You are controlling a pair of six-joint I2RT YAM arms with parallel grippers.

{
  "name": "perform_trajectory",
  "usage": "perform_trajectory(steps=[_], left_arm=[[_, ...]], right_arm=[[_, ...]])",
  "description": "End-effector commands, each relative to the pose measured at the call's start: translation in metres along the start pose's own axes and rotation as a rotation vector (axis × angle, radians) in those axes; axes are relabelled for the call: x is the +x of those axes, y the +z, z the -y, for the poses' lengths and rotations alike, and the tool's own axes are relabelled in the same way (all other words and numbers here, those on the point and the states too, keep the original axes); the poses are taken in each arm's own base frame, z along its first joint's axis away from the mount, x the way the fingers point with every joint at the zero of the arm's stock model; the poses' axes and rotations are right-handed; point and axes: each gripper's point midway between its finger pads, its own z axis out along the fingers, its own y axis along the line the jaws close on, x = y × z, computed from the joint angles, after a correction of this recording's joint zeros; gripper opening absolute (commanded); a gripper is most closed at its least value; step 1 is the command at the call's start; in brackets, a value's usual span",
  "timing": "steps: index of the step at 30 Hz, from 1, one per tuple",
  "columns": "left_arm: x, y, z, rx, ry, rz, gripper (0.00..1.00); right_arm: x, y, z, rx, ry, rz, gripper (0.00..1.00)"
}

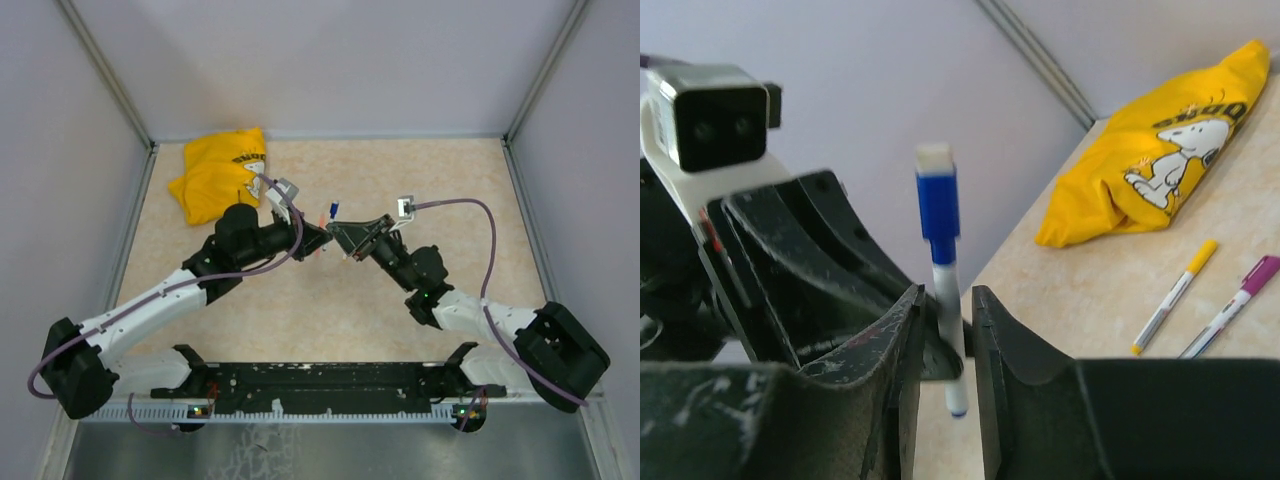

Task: Insert the pens into the pen caps
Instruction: Insert the pen cap onto the pen.

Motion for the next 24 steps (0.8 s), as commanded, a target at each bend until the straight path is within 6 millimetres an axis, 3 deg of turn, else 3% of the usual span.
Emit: perform_trajectory(steps=[1,13,24], left_arm=[[-0.038,-0.004,0.014,0.042,0.045,0.145,0.00],[-0.037,-0.009,0.014,0.040,0.060,0.147,0.00],[-0.034,-0.015,0.018,0.067,0.130,0.131,0.00]], right_arm=[[0.001,-0.001,-0.025,-0.071,-0.016,-0.028,0.27],[-0.015,-0.010,-0.028,-0.033,-0.098,-0.007,0.32],[-0.051,-0.026,-0.026,0.108,-0.238,-0.012,0.39]])
